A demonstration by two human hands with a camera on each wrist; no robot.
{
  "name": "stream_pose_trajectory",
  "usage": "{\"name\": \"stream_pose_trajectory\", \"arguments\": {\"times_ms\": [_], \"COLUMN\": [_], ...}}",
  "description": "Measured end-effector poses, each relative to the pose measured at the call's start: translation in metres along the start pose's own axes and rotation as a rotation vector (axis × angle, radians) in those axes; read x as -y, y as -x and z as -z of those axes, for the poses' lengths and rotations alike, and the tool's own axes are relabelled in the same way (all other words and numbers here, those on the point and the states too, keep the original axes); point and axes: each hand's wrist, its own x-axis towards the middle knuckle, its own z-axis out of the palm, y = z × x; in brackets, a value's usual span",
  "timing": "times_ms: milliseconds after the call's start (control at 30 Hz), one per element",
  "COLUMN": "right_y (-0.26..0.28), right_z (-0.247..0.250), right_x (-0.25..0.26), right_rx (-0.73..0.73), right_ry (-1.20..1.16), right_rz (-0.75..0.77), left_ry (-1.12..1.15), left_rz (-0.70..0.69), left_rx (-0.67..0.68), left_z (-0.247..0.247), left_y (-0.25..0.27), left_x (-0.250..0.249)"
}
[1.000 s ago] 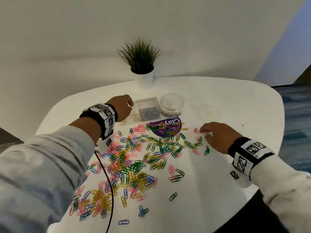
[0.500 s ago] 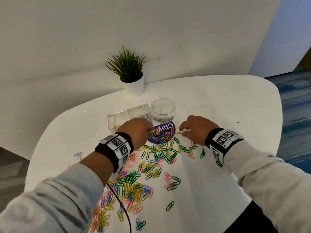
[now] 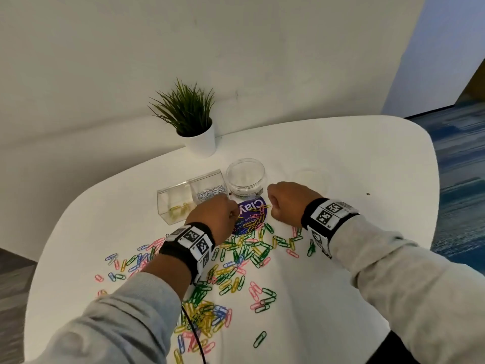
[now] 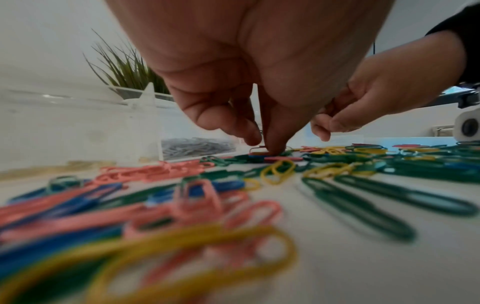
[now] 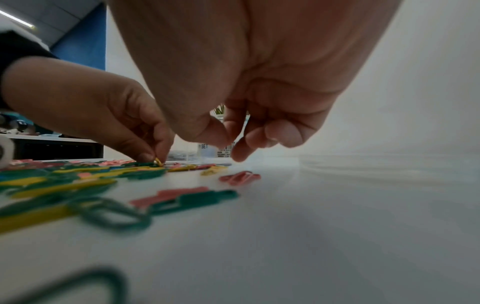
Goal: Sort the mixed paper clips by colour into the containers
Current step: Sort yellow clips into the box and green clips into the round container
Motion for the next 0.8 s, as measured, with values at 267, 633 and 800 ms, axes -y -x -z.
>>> {"name": "stream_pose_trajectory", "arguments": {"times_ms": [267, 633, 800], "right_y": [-0.007, -0.003, -0.007], "right_z": [-0.009, -0.001, -0.009], "right_x": [-0.005, -0.002, -0.005], "right_rx": [0.094, 0.045, 0.064], "right_ry": [0.025, -0.135, -0.027], "right_rz": [-0.024, -0.011, 0.008], "left_ry": [0.137, 0.171, 0.100], "left_rz": [0.107, 0.080, -0.046], "left_rx": [-0.090, -0.033, -0.057], "left_z": [0.005, -0.001, -0.006], "left_y": [0.010, 0.006, 0.003], "left_x": [0.001, 0.007, 0.007]}}
